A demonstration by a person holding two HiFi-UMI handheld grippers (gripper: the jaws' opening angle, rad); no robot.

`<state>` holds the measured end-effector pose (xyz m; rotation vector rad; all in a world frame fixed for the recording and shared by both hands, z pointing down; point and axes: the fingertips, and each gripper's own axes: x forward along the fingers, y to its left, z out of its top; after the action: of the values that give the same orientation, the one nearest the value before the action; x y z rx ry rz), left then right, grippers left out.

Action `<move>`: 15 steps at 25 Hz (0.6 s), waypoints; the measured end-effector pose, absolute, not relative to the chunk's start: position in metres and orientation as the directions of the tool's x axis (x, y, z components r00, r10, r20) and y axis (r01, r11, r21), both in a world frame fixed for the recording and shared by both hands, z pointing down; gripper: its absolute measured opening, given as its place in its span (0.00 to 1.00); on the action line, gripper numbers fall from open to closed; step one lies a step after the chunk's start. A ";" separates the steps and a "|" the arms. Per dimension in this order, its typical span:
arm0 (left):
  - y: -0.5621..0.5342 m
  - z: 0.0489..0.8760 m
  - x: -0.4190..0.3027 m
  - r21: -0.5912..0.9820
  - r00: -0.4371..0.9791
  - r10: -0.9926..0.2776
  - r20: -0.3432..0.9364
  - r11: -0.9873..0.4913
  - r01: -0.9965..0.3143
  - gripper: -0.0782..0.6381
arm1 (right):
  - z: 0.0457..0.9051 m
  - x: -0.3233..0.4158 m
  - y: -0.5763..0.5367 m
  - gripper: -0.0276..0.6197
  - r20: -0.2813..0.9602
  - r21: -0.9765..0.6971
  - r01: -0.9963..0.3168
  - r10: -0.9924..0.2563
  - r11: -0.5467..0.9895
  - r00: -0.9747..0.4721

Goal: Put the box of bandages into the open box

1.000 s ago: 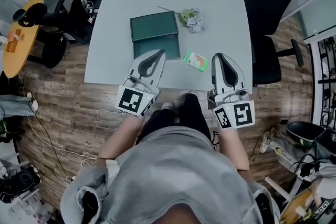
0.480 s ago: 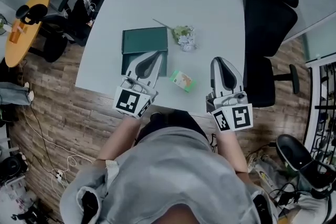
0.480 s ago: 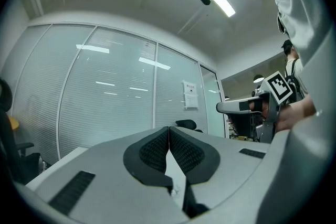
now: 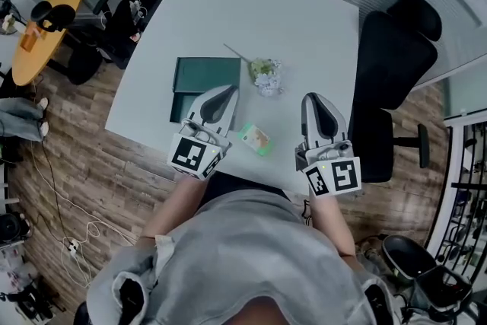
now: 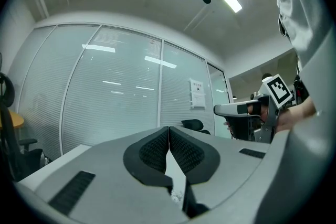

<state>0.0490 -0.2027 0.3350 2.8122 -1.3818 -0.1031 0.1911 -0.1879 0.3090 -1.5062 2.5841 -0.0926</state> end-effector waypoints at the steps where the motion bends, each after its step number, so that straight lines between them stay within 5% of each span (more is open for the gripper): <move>1: -0.207 0.335 0.049 0.033 0.616 -0.786 -0.054 -0.618 -0.786 0.14 | 0.309 0.189 -0.192 0.12 -0.095 -0.126 -0.862 -0.871 0.491 -0.483; 11: -0.238 0.355 0.040 0.043 0.705 -0.709 -0.015 -0.705 -0.708 0.14 | 0.338 0.172 -0.229 0.13 -0.047 -0.101 -0.899 -0.905 0.425 -0.423; 15: -0.231 0.389 0.041 0.073 0.745 -0.665 0.046 -0.742 -0.667 0.14 | 0.387 0.164 -0.230 0.13 0.073 -0.136 -0.885 -0.887 0.444 -0.456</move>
<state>0.0413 -0.2308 0.3887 2.8547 -1.0916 0.0263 0.1640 -0.2297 0.3868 -1.6330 2.6620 -0.2419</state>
